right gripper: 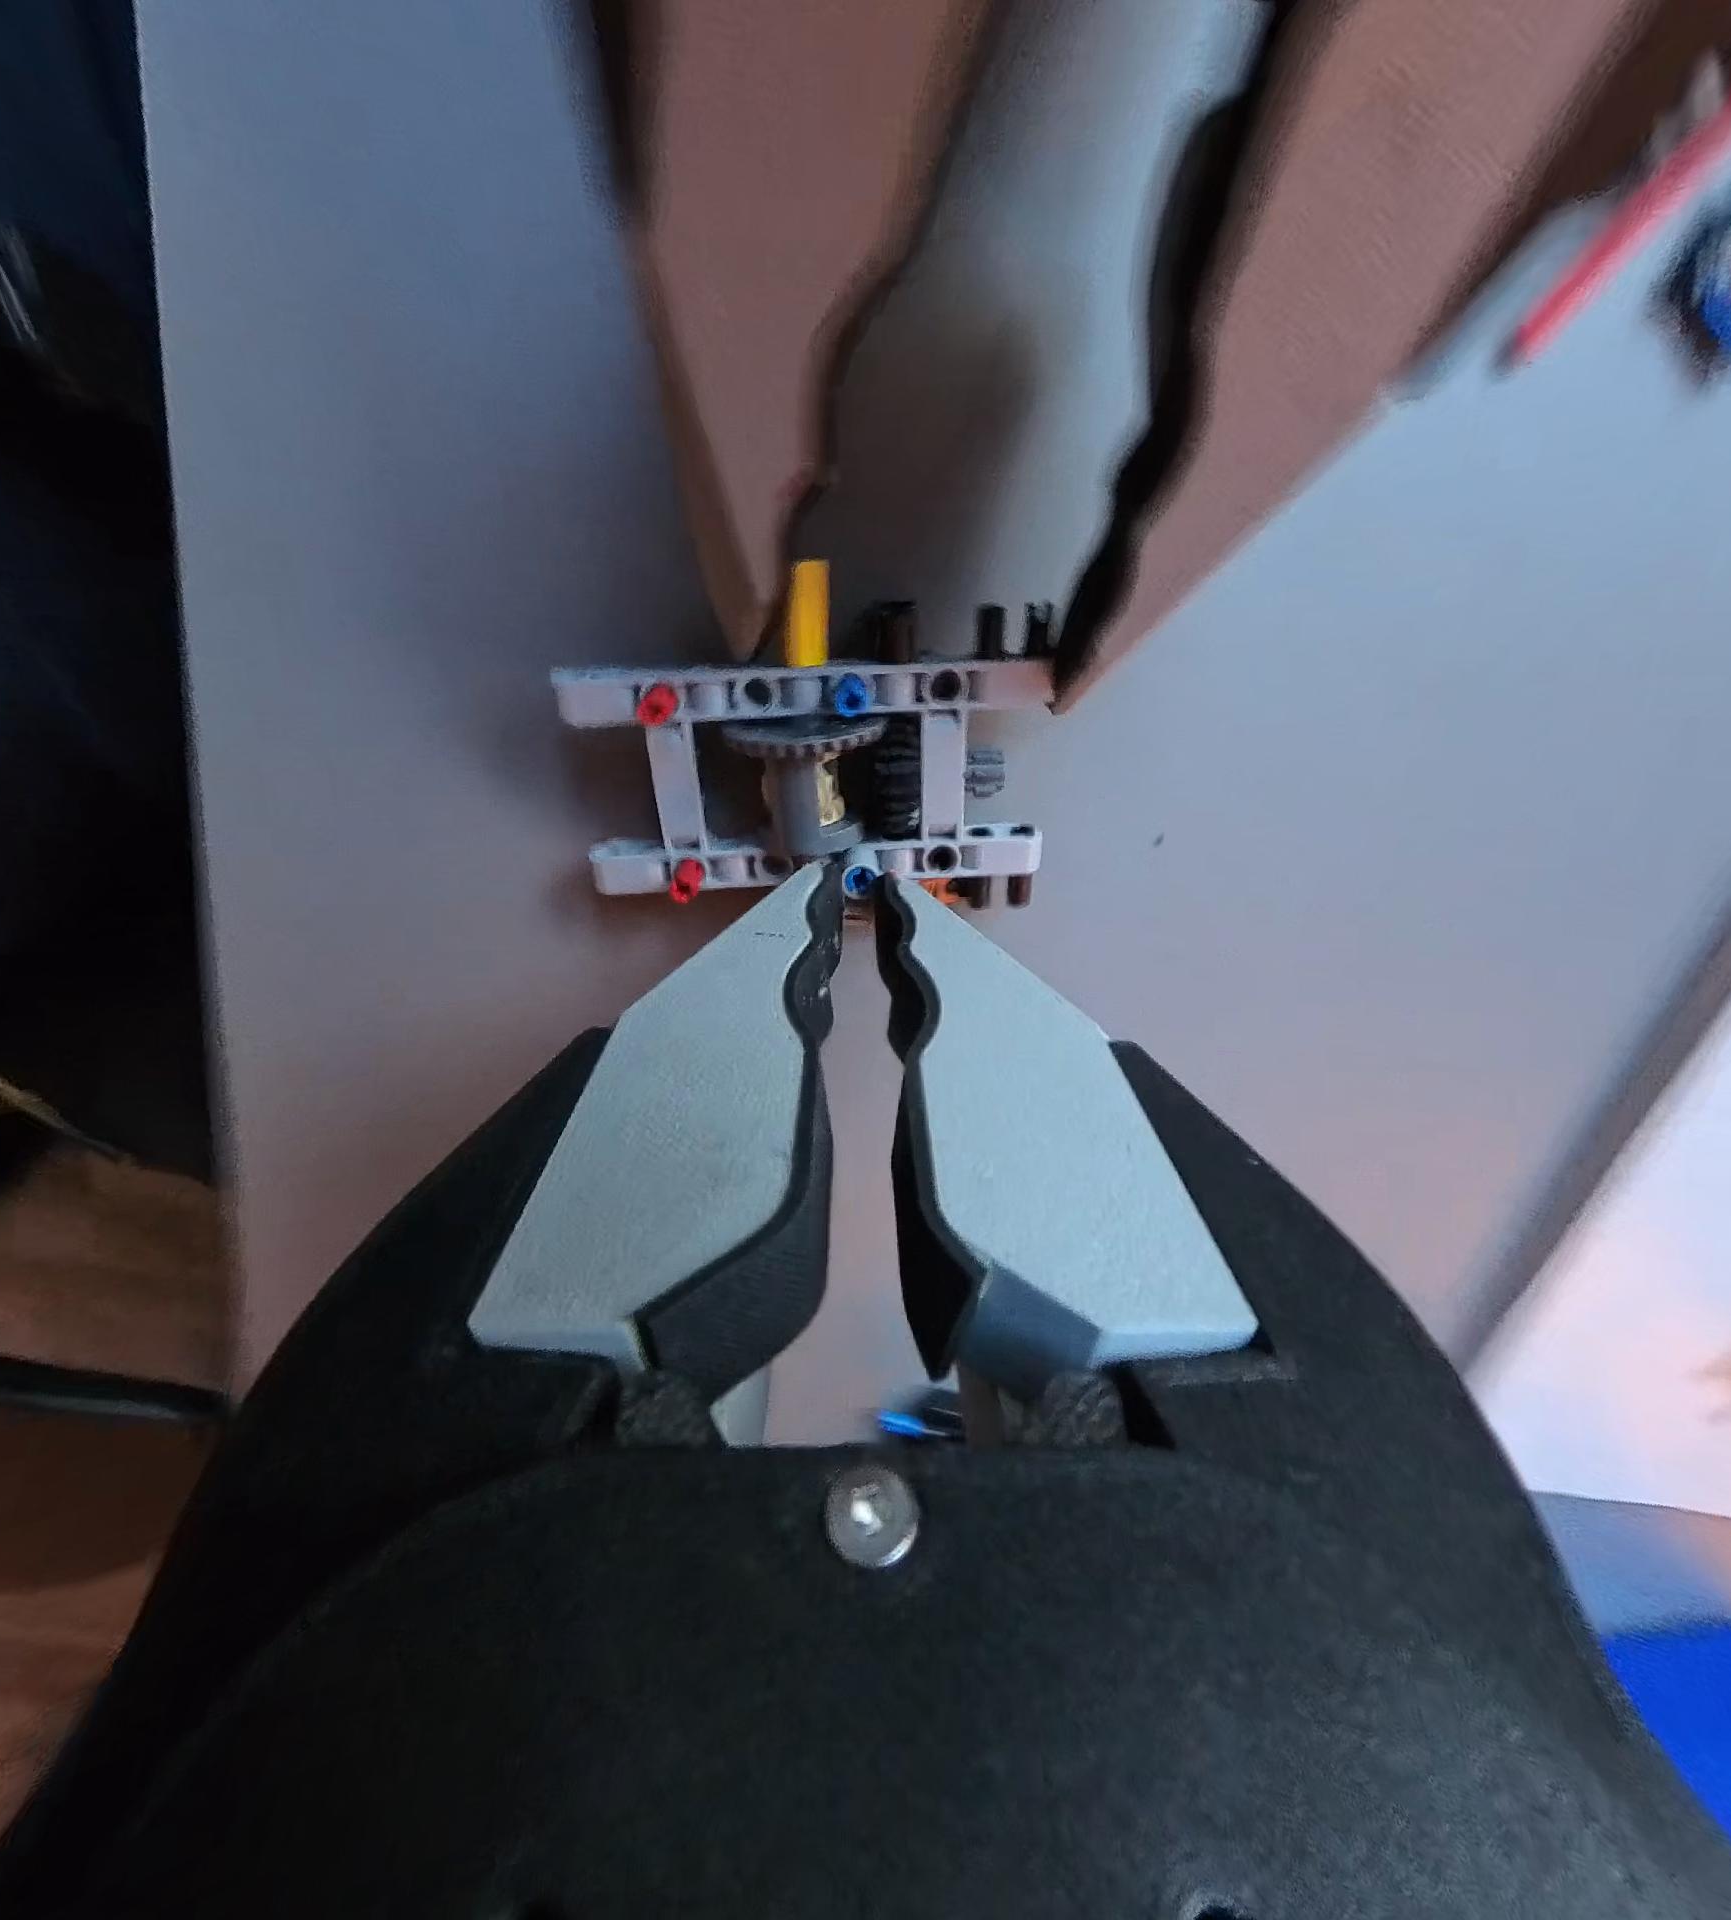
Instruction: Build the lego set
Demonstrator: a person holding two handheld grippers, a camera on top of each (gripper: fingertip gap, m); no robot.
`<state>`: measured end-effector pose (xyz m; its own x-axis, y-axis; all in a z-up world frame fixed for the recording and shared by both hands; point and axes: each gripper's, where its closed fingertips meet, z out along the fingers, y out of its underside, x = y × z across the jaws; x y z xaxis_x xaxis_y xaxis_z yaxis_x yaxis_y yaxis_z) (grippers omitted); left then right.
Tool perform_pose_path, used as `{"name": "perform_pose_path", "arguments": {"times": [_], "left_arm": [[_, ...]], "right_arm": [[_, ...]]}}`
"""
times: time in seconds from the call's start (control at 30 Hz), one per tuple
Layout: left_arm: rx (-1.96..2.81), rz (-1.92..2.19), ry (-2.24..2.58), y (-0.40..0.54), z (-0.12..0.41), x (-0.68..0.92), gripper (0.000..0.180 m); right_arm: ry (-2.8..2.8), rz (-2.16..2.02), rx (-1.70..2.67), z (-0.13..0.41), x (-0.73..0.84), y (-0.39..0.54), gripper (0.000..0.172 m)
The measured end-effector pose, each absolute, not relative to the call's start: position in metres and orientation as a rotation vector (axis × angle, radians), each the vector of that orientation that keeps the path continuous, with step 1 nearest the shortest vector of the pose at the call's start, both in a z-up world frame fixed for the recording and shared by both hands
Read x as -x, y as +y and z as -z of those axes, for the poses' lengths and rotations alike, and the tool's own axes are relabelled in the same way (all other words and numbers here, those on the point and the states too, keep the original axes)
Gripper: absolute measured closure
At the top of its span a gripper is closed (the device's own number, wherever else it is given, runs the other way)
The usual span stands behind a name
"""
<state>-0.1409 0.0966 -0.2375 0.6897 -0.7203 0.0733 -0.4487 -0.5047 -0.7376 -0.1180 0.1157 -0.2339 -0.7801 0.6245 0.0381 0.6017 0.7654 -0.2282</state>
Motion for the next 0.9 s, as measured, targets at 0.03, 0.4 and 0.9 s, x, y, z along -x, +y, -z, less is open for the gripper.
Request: {"name": "perform_pose_path", "arguments": {"times": [0.03,0.4,0.9], "left_arm": [[2.185,0.494,0.886,0.097,0.237,0.141,0.131],[2.190,0.490,0.865,0.096,0.237,0.136,0.131],[2.158,0.498,0.930,0.097,0.237,0.137,0.131]], "right_arm": [[-2.829,-0.351,1.095,0.234,0.118,0.115,0.167],[-2.474,-0.680,1.671,0.235,0.112,0.115,0.164],[-2.477,-0.741,1.234,0.227,0.111,0.112,0.172]]}}
